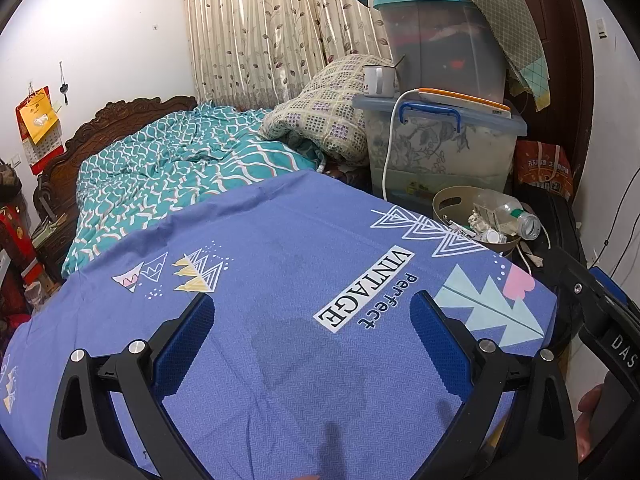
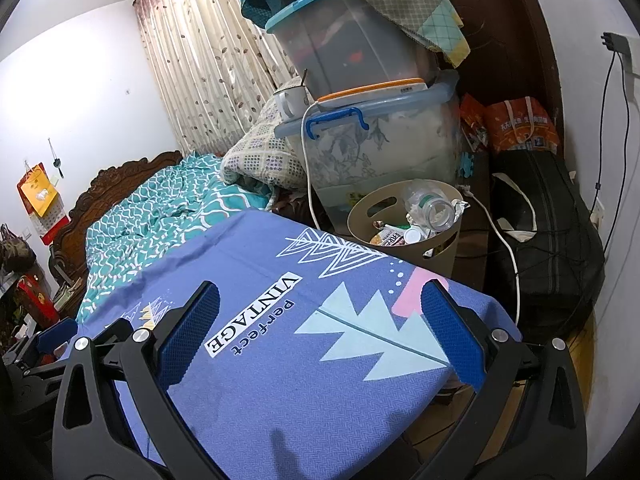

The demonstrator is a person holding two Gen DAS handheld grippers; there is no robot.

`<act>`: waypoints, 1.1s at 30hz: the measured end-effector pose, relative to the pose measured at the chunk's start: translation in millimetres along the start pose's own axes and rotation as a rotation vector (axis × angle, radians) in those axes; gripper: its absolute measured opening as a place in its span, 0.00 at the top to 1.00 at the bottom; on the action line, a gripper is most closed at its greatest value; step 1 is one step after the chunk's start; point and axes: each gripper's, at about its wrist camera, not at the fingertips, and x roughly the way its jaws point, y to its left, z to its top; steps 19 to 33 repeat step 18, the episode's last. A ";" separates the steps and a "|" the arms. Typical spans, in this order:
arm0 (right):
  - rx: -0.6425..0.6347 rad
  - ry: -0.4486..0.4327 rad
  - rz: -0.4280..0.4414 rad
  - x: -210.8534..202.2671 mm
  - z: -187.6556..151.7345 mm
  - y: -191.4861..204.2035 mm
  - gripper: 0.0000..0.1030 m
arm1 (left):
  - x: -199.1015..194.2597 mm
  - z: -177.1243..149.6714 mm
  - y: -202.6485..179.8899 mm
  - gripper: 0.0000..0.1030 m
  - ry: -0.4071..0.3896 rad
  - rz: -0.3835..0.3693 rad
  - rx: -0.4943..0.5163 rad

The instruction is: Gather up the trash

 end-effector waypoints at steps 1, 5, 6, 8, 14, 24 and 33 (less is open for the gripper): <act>0.000 -0.001 0.001 0.2 0.0 -0.5 0.03 | 0.0 0.0 0.1 0.08 0.000 0.000 0.000; -0.002 -0.004 -0.001 0.7 -0.5 -1.2 0.03 | -0.9 -0.2 0.1 0.08 -0.007 0.004 0.000; -0.003 -0.005 -0.001 0.5 -0.8 -1.5 0.03 | -2.5 -0.6 -0.6 0.08 -0.020 0.006 0.003; -0.002 -0.003 -0.001 0.6 -1.1 -2.2 0.03 | -5.2 -0.4 -1.6 0.08 -0.033 0.003 0.008; -0.001 -0.001 -0.001 0.8 -1.8 -3.6 0.03 | -3.6 2.1 -1.0 0.08 -0.017 -0.007 0.000; -0.002 -0.001 0.000 0.8 -1.8 -3.5 0.03 | -1.3 1.9 2.4 0.08 -0.007 -0.006 -0.014; -0.002 -0.001 0.000 0.8 -1.8 -3.5 0.03 | -1.3 1.9 2.4 0.08 -0.007 -0.006 -0.014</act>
